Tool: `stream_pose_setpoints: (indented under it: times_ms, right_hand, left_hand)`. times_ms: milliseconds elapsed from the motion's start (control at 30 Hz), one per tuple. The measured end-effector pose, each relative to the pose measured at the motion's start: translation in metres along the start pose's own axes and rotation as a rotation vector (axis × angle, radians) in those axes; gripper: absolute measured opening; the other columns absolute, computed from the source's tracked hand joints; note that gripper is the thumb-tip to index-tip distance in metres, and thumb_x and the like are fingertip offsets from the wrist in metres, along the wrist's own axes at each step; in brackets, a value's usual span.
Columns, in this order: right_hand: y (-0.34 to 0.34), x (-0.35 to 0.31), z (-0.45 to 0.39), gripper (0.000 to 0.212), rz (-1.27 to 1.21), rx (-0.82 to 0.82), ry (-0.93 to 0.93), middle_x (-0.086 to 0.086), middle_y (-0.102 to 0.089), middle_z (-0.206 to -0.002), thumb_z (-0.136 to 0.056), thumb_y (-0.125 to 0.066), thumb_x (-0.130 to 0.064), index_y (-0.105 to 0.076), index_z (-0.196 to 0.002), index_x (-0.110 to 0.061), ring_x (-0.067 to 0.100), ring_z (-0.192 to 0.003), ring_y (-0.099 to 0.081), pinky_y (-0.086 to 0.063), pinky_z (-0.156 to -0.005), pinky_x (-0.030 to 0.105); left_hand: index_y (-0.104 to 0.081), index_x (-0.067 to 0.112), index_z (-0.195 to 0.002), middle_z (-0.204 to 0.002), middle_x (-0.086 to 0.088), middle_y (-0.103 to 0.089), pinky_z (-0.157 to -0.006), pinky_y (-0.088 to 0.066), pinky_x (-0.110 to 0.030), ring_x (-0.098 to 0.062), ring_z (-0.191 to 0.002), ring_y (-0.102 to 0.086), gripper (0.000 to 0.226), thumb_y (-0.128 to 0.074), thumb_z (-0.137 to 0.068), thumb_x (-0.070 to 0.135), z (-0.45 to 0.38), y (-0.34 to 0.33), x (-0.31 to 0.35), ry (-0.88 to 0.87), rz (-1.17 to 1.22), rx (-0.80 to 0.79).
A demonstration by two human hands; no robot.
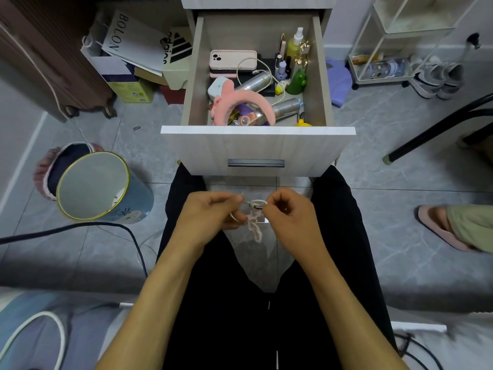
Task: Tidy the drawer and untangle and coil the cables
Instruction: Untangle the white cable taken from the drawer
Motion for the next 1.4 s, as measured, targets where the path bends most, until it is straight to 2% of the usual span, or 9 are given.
stream_pose_setpoints:
  times_ms: [133,300,467,633,767,900,1033,1167,1400]
  right_hand:
    - [0.003,-0.002,-0.004,0.010,-0.050,-0.004,-0.016,0.012,-0.055,-0.067,-0.082,-0.059,-0.005,-0.059,-0.075,0.002,0.009,-0.061,-0.048,-0.042,-0.058,0.022]
    - [-0.002,0.009,-0.007,0.012,-0.248,-0.075,-0.195,0.007,-0.054,-0.064,-0.087,-0.055,0.001,-0.061,-0.078,0.006,0.012,-0.062,-0.051,-0.049,-0.065,0.025]
    - [-0.002,0.012,-0.008,0.012,-0.239,-0.048,-0.177,0.005,-0.059,-0.066,-0.088,-0.060,-0.005,-0.062,-0.078,0.002,0.010,-0.063,-0.057,-0.052,-0.065,0.022]
    - [0.001,0.008,-0.008,0.013,-0.310,-0.097,-0.126,0.026,-0.065,-0.084,-0.089,-0.060,-0.004,-0.060,-0.085,0.008,0.024,-0.070,-0.060,-0.054,-0.069,0.034]
    - [-0.001,0.014,-0.010,0.009,-0.263,-0.182,-0.195,0.025,-0.059,-0.072,-0.090,-0.058,-0.001,-0.061,-0.082,0.000,0.018,-0.058,-0.056,-0.050,-0.063,0.031]
    - [-0.012,0.017,-0.008,0.017,-0.257,-0.258,-0.293,0.010,-0.062,-0.063,-0.093,-0.051,0.000,-0.057,-0.077,-0.004,0.018,-0.053,-0.056,-0.051,-0.056,0.026]
    - [-0.008,0.017,-0.009,0.018,-0.255,-0.149,-0.254,0.008,-0.064,-0.065,-0.091,-0.051,0.001,-0.058,-0.075,-0.004,0.015,-0.058,-0.058,-0.052,-0.062,0.027]
    - [0.000,0.018,-0.011,0.020,-0.401,-0.069,-0.242,0.007,-0.064,-0.068,-0.092,-0.055,0.001,-0.060,-0.074,-0.007,0.020,-0.065,-0.060,-0.055,-0.068,0.031]
    - [0.004,0.013,-0.010,0.012,-0.602,-0.011,-0.187,0.020,-0.071,-0.091,-0.094,-0.050,0.004,-0.056,-0.085,-0.002,0.032,-0.086,-0.071,-0.058,-0.073,0.032]
  left_hand:
    - [-0.072,0.013,-0.104,-0.072,-0.010,-0.071,-0.065,-0.058,-0.029,-0.021,-0.072,-0.072,0.014,-0.063,-0.094,0.016,-0.003,-0.001,-0.007,0.016,0.311,0.144]
    - [-0.065,0.014,-0.112,-0.071,-0.005,-0.069,-0.065,-0.057,-0.029,-0.018,-0.074,-0.072,0.018,-0.055,-0.098,0.012,-0.001,-0.009,-0.018,0.105,0.681,0.140]
    - [-0.065,0.014,-0.112,-0.079,-0.008,-0.071,-0.065,-0.057,-0.028,-0.019,-0.075,-0.072,0.019,-0.054,-0.097,0.009,0.002,-0.011,-0.021,0.047,0.588,0.138]
    - [-0.069,0.005,-0.110,-0.083,-0.011,-0.075,-0.068,-0.058,-0.028,-0.022,-0.077,-0.074,0.020,-0.062,-0.092,0.005,0.001,-0.012,-0.017,0.073,0.194,-0.036]
    - [-0.072,0.013,-0.097,-0.079,-0.002,-0.076,-0.072,-0.059,-0.028,-0.017,-0.075,-0.074,0.013,-0.063,-0.093,0.006,-0.003,-0.002,-0.013,-0.105,0.010,0.149]
    - [-0.069,0.017,-0.096,-0.084,-0.002,-0.076,-0.072,-0.057,-0.023,-0.015,-0.082,-0.073,0.013,-0.061,-0.094,0.007,0.002,-0.001,-0.015,-0.254,0.137,0.322]
    - [-0.067,0.012,-0.100,-0.095,-0.009,-0.075,-0.071,-0.056,-0.026,-0.022,-0.087,-0.072,0.011,-0.063,-0.092,0.006,-0.001,-0.003,-0.023,-0.043,0.543,0.289]
    - [-0.065,0.008,-0.106,-0.096,-0.010,-0.075,-0.073,-0.057,-0.028,-0.024,-0.089,-0.073,0.015,-0.064,-0.091,0.007,-0.001,-0.002,-0.020,-0.022,0.455,0.155]
    - [-0.071,0.013,-0.104,-0.097,-0.005,-0.076,-0.087,-0.056,-0.036,-0.020,-0.094,-0.072,0.017,-0.067,-0.089,0.007,0.006,-0.006,-0.007,-0.165,0.188,0.036]
Point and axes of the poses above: each hand's wrist, its own z-axis away from the middle knuckle, its own y-axis out of the back of the hand, x = y × z, the point moved 4 cm from there along -z, towards the middle knuckle
